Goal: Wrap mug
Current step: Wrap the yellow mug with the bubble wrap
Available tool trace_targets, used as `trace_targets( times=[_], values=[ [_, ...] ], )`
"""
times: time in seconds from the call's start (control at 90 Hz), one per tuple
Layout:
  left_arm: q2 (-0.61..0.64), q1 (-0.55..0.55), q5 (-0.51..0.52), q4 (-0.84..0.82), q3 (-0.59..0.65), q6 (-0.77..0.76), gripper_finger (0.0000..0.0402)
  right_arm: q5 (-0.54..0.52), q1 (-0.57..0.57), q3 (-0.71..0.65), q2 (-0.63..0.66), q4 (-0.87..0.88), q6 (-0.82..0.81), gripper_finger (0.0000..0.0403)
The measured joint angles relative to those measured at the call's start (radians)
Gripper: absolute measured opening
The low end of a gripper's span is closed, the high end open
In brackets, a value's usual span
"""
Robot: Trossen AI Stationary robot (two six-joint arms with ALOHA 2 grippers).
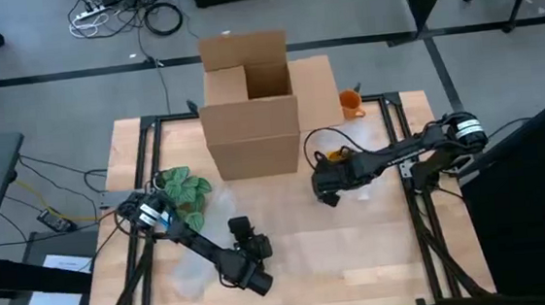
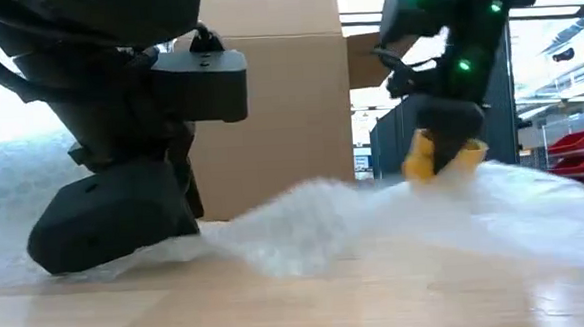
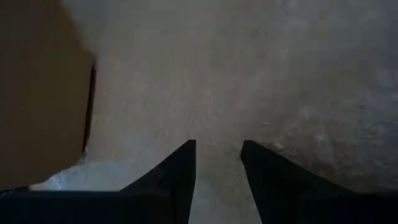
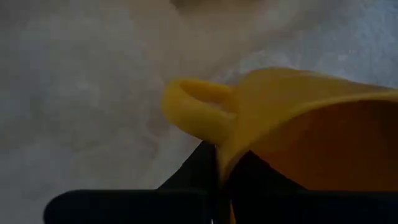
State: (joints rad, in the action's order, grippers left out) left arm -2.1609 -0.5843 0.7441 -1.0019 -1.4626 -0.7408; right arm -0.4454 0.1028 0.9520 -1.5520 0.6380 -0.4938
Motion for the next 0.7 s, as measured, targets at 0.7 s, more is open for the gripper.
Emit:
trace_targets(
  times=[0.7],
  values=[
    [0.002,-0.081,-0.087,-0.329,-0.095,0.051,0.0121,0.222,0.176,0.237,-0.001,0.157,0.041,0.0000]
  ],
)
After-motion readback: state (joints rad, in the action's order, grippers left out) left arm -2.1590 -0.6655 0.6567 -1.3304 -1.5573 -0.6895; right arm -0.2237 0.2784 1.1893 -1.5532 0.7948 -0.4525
